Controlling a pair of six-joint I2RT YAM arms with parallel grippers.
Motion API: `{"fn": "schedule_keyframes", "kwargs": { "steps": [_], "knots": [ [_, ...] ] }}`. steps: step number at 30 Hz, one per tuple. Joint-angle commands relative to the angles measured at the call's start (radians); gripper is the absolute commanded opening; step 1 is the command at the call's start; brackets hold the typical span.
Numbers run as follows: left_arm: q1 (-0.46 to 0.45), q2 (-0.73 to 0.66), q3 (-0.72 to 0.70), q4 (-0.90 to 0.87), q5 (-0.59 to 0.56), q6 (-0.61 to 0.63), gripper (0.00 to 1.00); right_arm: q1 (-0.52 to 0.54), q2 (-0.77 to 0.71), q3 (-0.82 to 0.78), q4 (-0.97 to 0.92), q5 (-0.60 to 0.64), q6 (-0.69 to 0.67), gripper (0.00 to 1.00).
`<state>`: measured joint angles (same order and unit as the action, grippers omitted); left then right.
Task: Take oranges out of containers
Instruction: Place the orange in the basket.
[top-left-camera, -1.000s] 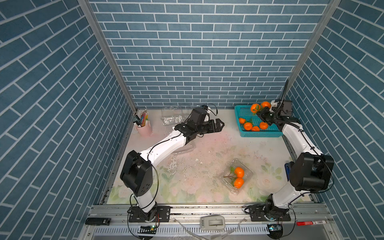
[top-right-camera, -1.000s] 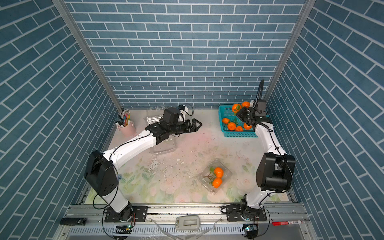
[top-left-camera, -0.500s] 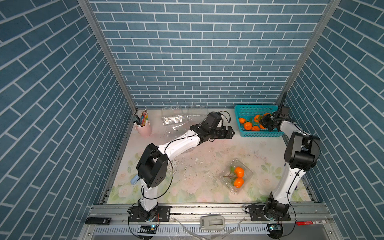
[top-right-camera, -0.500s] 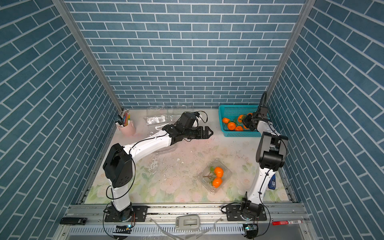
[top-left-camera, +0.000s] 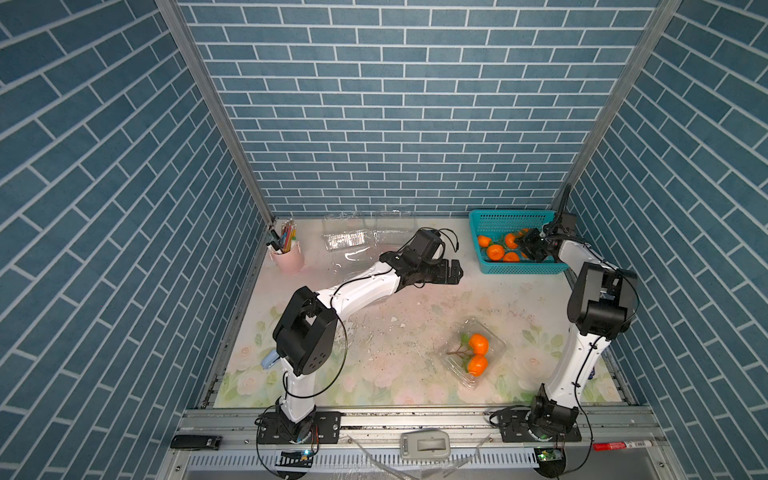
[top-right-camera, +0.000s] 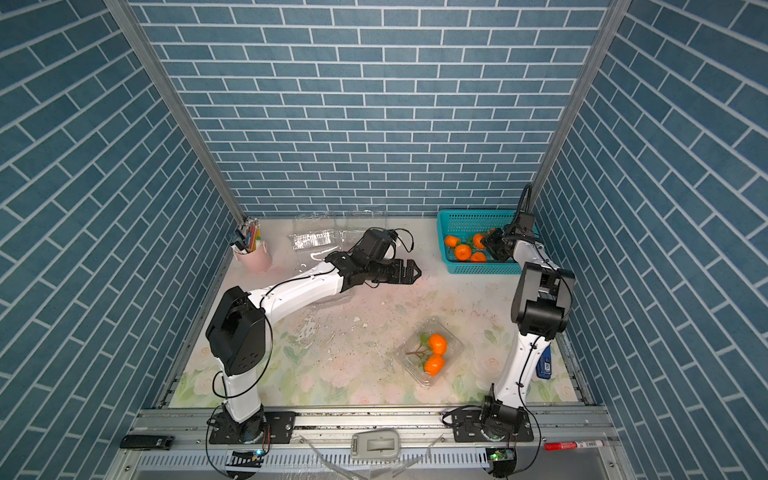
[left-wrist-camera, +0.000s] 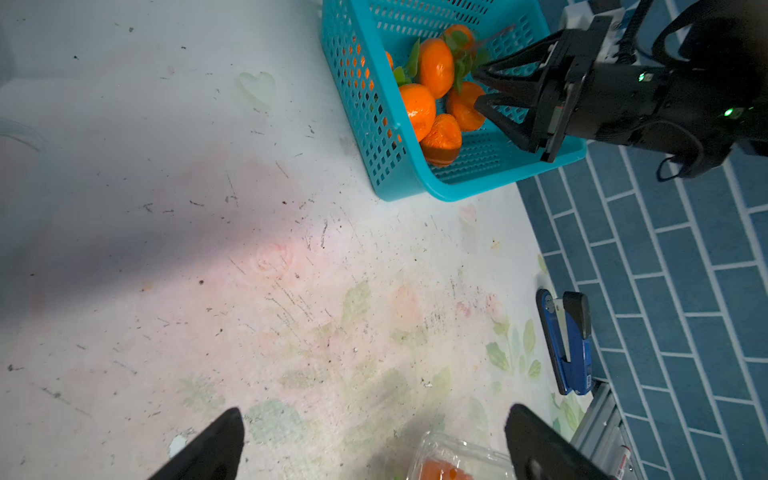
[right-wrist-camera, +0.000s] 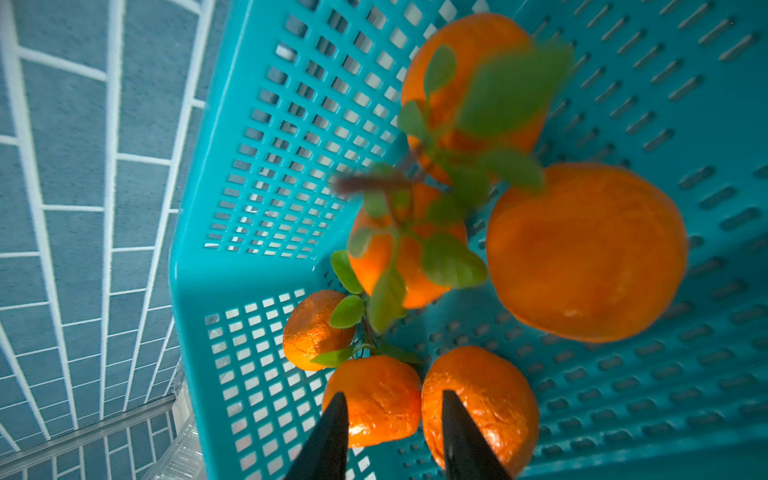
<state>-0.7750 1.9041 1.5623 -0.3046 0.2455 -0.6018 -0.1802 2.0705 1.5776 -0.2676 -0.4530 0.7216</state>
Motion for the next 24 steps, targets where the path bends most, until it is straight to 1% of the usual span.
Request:
{"fn": "schedule_keyframes", "kwargs": {
  "steps": [1, 4, 7, 12, 20, 21, 24],
  "knots": [
    [0.002, -0.019, -0.023, -0.054, -0.039, 0.036, 0.99, 0.004, -0.073, 0.024, -0.041, -0.005, -0.03, 0.42],
    [0.003, -0.045, -0.057, -0.046, -0.063, 0.029, 0.99, 0.011, -0.102, 0.026, -0.057, -0.006, -0.047, 0.49],
    [0.004, -0.068, -0.083, -0.046, -0.073, 0.024, 0.99, 0.023, -0.138, 0.01, -0.055, -0.01, -0.063, 0.52],
    [0.006, -0.111, -0.113, -0.061, -0.085, 0.025, 0.99, 0.06, -0.194, -0.023, -0.065, -0.004, -0.091, 0.61],
    [0.009, -0.216, -0.199, -0.066, -0.111, 0.017, 0.99, 0.157, -0.337, -0.116, -0.079, 0.054, -0.142, 0.75],
    [0.011, -0.229, -0.212, -0.067, -0.115, 0.012, 0.99, 0.173, -0.358, -0.126, -0.088, 0.066, -0.155, 0.8],
    [0.014, -0.27, -0.251, -0.058, -0.111, -0.009, 1.0, 0.219, -0.416, -0.171, -0.115, 0.095, -0.184, 0.82]
  ]
}}
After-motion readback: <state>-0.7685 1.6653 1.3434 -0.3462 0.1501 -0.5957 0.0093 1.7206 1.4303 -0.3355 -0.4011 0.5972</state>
